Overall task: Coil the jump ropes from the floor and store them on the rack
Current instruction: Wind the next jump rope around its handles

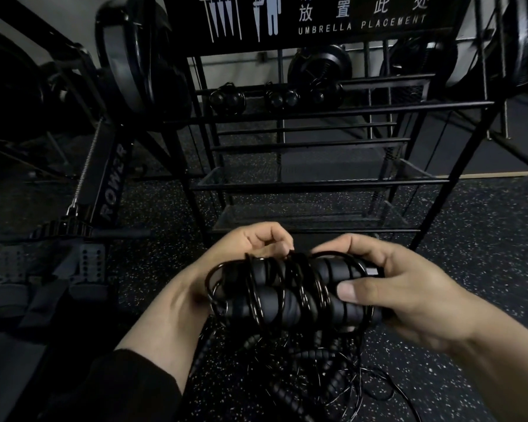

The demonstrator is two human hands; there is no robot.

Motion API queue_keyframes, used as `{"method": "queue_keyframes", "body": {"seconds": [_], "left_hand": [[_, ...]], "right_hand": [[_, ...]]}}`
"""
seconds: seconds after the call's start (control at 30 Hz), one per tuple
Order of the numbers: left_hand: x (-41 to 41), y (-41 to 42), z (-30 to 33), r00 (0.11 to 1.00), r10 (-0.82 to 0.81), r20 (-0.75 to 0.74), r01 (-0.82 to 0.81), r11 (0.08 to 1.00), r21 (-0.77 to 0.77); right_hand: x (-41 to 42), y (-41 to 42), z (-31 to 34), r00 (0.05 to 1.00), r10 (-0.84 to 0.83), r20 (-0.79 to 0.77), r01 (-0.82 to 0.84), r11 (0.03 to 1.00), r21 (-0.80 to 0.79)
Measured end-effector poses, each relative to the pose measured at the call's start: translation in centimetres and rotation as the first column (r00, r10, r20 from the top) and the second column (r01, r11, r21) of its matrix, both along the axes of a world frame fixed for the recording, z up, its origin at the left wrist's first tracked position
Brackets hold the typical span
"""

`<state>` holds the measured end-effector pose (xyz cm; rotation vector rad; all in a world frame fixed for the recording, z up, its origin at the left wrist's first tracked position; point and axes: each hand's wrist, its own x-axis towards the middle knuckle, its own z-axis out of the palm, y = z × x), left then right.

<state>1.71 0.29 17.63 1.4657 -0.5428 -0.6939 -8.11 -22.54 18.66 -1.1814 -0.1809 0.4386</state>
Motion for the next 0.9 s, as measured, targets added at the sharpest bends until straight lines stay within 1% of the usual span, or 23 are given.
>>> {"method": "queue_keyframes", "body": {"seconds": [0.07, 0.1, 0.13, 0.17, 0.2, 0.27, 0.3, 0.33, 0.4, 0.47, 0.53, 0.6, 0.63, 0.7, 0.8, 0.87, 0.9], "left_hand": [[0.3, -0.5, -1.8, 0.974, 0.151, -0.171, -0.162, 0.985, -0.056], [0.1, -0.6, -2.5, 0.946, 0.232, -0.228, -0.255, 0.964, -0.078], [-0.7, -1.1, -2.4, 0.927, 0.289, -0.237, -0.315, 0.946, -0.077], [-1.7, -1.8, -1.9, 0.943, 0.289, -0.166, -0.301, 0.952, -0.051], [-2.6, -2.6, -1.4, 0.951, 0.271, -0.15, -0.281, 0.959, -0.048], [-3.7, -4.3, -0.6, 0.952, 0.266, -0.148, -0.272, 0.962, -0.018], [-3.5, -4.4, -0.9, 0.941, 0.301, -0.157, -0.301, 0.953, 0.022], [-3.7, -4.8, -0.5, 0.942, 0.291, -0.17, -0.285, 0.957, 0.055], [-3.8, -4.9, -0.5, 0.938, 0.312, -0.154, -0.295, 0.947, 0.124], [-4.2, -5.2, -0.2, 0.949, 0.293, -0.116, -0.27, 0.946, 0.179], [-4.2, -5.3, 0.0, 0.96, 0.281, -0.02, -0.261, 0.914, 0.309], [-4.2, -5.5, -0.1, 0.967, 0.222, 0.122, -0.254, 0.862, 0.439], [-4.2, -5.6, 0.0, 0.96, 0.194, 0.201, -0.269, 0.837, 0.477], [-4.4, -5.8, 0.1, 0.923, 0.115, 0.368, -0.313, 0.782, 0.54], [-4.9, -5.7, 0.5, 0.818, -0.099, 0.566, -0.39, 0.628, 0.673], [-5.1, -5.5, 1.1, 0.745, -0.241, 0.621, -0.416, 0.56, 0.716], [-5.2, -5.4, 1.6, 0.723, -0.302, 0.621, -0.401, 0.548, 0.734]], "right_hand": [[0.0, -0.1, 0.0, 0.999, -0.044, 0.012, 0.043, 0.997, 0.068], [0.0, 0.0, 0.0, 0.996, -0.085, 0.022, 0.083, 0.992, 0.091], [0.0, 0.2, 0.1, 0.99, -0.14, 0.024, 0.137, 0.985, 0.107], [0.1, 0.3, 0.2, 0.978, -0.21, 0.019, 0.206, 0.971, 0.121], [0.2, 0.5, 0.2, 0.96, -0.281, 0.013, 0.277, 0.951, 0.137], [0.5, 0.5, 0.4, 0.916, -0.401, 0.024, 0.393, 0.906, 0.159], [0.7, 0.4, 0.5, 0.894, -0.448, 0.034, 0.437, 0.884, 0.164], [0.8, 0.3, 0.6, 0.872, -0.487, 0.04, 0.476, 0.865, 0.157], [1.0, 0.0, 0.6, 0.831, -0.553, 0.053, 0.548, 0.832, 0.089], [1.0, -0.1, 0.2, 0.799, -0.592, 0.11, 0.599, 0.798, -0.059], [1.0, -0.1, -0.3, 0.772, -0.588, 0.242, 0.636, 0.721, -0.276], [1.0, 0.0, -0.5, 0.747, -0.547, 0.378, 0.665, 0.604, -0.44], [1.0, 0.1, -0.5, 0.736, -0.534, 0.416, 0.677, 0.561, -0.477], [1.0, 0.2, -0.4, 0.731, -0.513, 0.451, 0.681, 0.507, -0.528], [1.1, 0.6, -0.7, 0.746, -0.454, 0.487, 0.661, 0.413, -0.626], [1.1, 0.8, -1.1, 0.764, -0.421, 0.488, 0.638, 0.385, -0.667], [1.2, 0.9, -1.2, 0.78, -0.392, 0.487, 0.619, 0.375, -0.69]]}}
